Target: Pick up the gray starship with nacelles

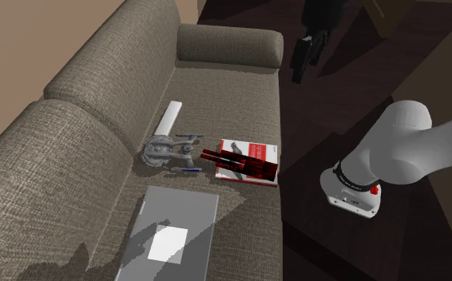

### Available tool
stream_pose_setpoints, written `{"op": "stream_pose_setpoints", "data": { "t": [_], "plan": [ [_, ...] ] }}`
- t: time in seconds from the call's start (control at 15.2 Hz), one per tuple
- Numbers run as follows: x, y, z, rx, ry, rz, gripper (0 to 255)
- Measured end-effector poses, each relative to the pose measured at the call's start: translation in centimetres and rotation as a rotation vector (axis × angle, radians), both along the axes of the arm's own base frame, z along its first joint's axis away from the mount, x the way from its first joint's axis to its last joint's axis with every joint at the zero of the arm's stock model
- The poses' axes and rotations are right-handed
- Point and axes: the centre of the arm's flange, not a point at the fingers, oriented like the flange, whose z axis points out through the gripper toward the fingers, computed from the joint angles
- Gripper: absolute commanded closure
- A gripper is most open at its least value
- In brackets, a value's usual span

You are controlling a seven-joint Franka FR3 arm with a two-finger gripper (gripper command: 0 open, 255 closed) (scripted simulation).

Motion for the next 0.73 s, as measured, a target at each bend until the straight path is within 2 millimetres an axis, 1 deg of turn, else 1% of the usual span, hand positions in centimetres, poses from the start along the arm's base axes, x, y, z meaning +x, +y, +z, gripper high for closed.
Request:
{"op": "stream_pose_setpoints", "data": {
  "t": [0.07, 0.13, 0.33, 0.4, 0.53, 0.73],
  "plan": [
    [0.0, 0.0, 0.0, 0.000, 0.000, 0.000, 0],
    [0.3, 0.5, -0.4, -0.002, -0.001, -0.007, 0],
    [1.2, 2.1, -2.7, -0.014, -0.010, -0.049, 0],
    [2.1, 3.1, -3.6, -0.018, -0.013, -0.064, 0],
    [3.0, 4.8, -5.5, -0.027, -0.021, -0.098, 0],
    [4.8, 7.3, -7.6, -0.040, -0.033, -0.148, 0]
  ]
}}
